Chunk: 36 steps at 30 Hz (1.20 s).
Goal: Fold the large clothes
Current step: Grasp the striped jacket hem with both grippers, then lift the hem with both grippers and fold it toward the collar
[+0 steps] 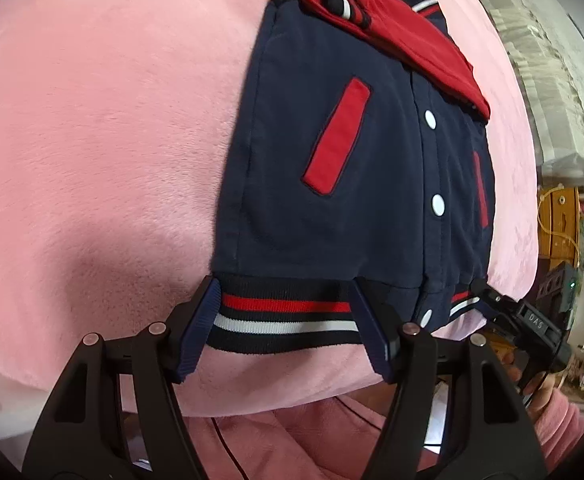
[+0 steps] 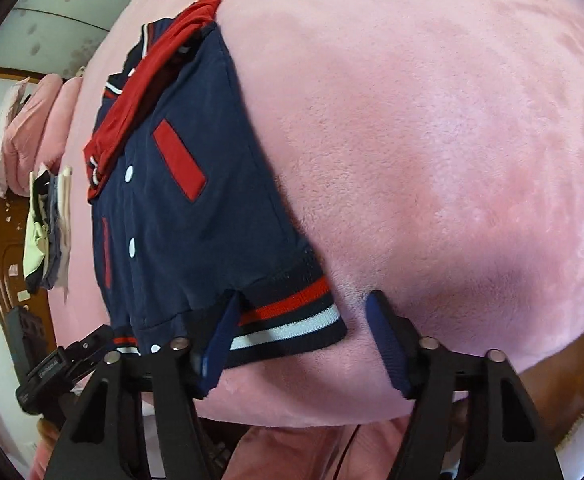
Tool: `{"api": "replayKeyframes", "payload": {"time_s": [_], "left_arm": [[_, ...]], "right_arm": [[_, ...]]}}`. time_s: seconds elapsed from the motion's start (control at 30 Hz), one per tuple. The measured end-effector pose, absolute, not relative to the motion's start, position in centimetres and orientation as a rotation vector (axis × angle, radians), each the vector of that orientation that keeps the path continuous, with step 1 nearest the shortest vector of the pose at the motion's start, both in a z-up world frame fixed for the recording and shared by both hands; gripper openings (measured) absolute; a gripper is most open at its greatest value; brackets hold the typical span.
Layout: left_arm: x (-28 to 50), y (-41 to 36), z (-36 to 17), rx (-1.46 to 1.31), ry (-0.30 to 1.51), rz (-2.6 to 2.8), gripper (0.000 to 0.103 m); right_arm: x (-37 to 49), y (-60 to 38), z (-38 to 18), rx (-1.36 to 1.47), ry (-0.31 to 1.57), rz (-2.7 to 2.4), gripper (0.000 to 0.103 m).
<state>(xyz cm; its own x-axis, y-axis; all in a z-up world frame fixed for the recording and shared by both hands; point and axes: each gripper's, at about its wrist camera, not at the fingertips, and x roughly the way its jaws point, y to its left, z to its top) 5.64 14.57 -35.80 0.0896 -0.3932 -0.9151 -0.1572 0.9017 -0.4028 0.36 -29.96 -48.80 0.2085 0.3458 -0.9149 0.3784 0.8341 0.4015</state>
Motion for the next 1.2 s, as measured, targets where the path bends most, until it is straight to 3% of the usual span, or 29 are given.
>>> {"api": "replayKeyframes", "payload": {"time_s": [0.07, 0.1, 0.17, 0.2, 0.47, 0.6, 0.9, 1.13, 1.2], "left_arm": [[5.5, 14.5, -36.3, -0.453, 1.493, -0.186, 0.063], [5.5, 14.4, -36.6, -0.469, 1.505, -0.191, 0.063], [6.0, 14.0, -36.8, -0.49, 1.526, -0.193, 0.061], [6.1, 14.1, -36.8, -0.507, 1.525, -0.192, 0.056], [4.9, 16.2, -37.2, -0.692, 1.461, -0.157, 0.031], [3.8, 17.9, -37.7, -0.94, 1.429, -0.158, 0.018], [4.7, 17.8, -33.6, -1.353, 1.177, -0.26, 0.015], [9.7, 18.8, -29.9, -1.507, 0.94, -0.259, 0.014], [11.7, 19.9, -29.2, -1.563, 0.863, -0.285, 0.008]], "right_arm": [[0.2, -29.9, -48.8, 0.635, 1.386, 0.015, 0.04], [0.0, -29.9, -48.8, 0.641, 1.391, 0.037, 0.037], [0.3, -29.6, -48.1, 0.665, 1.396, 0.075, 0.017], [0.3, -29.5, -47.9, 0.681, 1.388, 0.103, 0.015], [0.8, -28.3, -46.3, 0.78, 1.323, 0.193, 0.013], [0.4, -28.6, -45.2, 0.906, 1.256, 0.213, 0.013], [3.2, -27.7, -40.2, 1.032, 1.134, 0.263, 0.013], [8.5, -29.3, -35.0, 1.167, 0.943, 0.293, 0.013], [11.0, -29.9, -33.5, 1.158, 0.9, 0.3, 0.013]]}}
